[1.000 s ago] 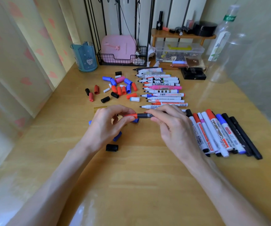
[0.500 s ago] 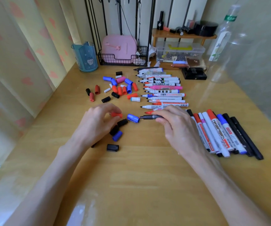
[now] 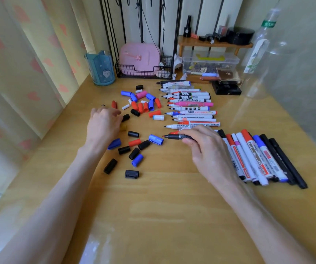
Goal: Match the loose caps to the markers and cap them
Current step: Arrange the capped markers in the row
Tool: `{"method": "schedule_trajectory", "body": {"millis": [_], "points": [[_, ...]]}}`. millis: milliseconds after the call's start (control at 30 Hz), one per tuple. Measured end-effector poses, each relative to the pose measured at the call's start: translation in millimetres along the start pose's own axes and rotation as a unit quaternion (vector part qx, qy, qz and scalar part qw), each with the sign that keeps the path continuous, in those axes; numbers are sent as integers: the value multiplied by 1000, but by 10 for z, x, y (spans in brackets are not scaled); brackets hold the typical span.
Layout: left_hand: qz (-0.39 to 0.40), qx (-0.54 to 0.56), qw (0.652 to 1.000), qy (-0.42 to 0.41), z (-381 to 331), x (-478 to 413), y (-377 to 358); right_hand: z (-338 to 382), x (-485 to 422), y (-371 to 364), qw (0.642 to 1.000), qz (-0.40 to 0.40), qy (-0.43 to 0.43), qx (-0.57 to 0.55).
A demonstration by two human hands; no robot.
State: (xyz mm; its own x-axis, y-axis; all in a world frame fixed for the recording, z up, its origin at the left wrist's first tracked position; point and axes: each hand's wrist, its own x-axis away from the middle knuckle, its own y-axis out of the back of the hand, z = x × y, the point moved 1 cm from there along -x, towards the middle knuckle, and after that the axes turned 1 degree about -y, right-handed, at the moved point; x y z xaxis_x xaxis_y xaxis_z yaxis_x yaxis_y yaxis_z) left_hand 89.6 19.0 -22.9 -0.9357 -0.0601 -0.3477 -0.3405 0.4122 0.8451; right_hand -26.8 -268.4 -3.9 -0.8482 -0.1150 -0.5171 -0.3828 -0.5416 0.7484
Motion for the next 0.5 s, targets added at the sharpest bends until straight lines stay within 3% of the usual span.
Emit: {"method": "schedule_trajectory", "body": {"millis": [300, 400, 500], "points": [[62, -10, 993, 98, -66, -290, -17, -27, -18, 3, 1000, -5, -21, 1], [92, -9, 993, 79, -113, -344, 25, -31, -24, 18, 1000, -8, -26, -4], [66, 28, 997, 9, -170, -212, 59, -40, -26, 32, 999, -14, -28, -4]]}}
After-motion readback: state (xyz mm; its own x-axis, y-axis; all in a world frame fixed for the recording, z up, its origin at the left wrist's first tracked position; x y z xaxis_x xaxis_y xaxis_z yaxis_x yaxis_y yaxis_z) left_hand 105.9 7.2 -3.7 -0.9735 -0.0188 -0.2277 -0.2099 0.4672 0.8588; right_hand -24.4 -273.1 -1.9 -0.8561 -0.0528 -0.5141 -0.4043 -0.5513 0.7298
